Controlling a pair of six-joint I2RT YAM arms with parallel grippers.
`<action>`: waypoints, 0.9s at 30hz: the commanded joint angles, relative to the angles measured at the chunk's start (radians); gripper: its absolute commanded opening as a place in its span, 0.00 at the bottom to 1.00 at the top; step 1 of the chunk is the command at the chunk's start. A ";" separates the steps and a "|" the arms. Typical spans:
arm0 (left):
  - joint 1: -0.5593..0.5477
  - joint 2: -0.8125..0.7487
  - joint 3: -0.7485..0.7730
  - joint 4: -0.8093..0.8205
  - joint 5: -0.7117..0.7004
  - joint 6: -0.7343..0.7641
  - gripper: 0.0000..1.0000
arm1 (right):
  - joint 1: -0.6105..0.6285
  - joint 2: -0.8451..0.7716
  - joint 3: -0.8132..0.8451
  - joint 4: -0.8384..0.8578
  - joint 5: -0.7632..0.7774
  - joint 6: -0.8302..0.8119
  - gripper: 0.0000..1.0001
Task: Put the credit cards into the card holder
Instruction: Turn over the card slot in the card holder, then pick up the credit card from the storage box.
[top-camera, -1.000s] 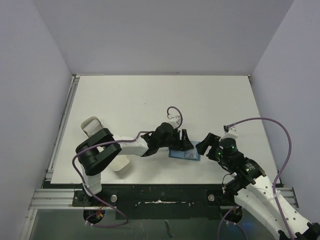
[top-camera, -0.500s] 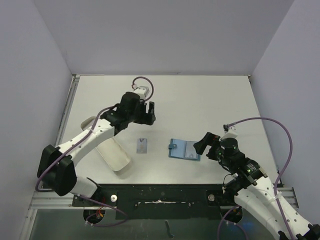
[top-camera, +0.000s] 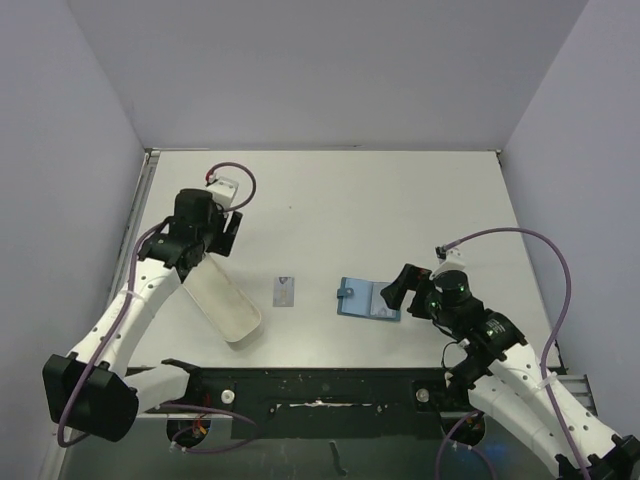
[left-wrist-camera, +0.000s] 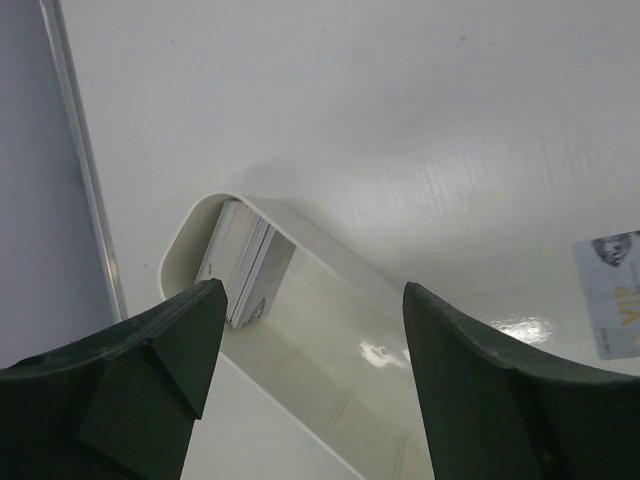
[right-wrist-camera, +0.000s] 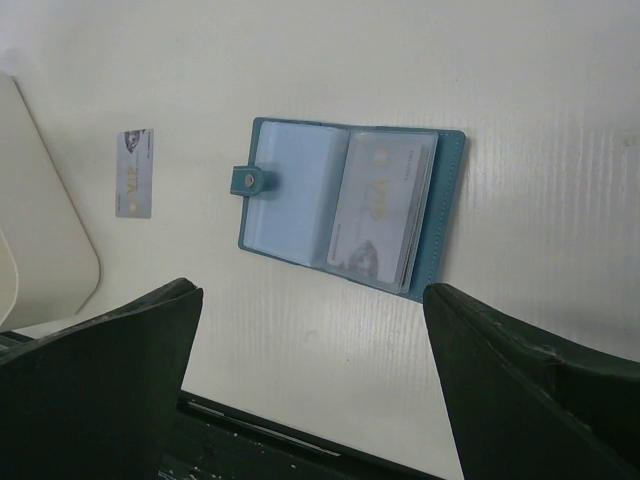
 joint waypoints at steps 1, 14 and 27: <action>0.105 0.002 -0.059 0.037 -0.005 0.162 0.67 | 0.010 0.003 0.050 0.050 -0.020 -0.030 0.98; 0.195 0.083 -0.219 0.248 -0.031 0.307 0.52 | 0.008 -0.001 0.046 0.050 -0.032 -0.037 0.98; 0.202 0.219 -0.243 0.357 -0.129 0.365 0.46 | 0.009 -0.006 0.054 0.048 -0.020 -0.050 0.98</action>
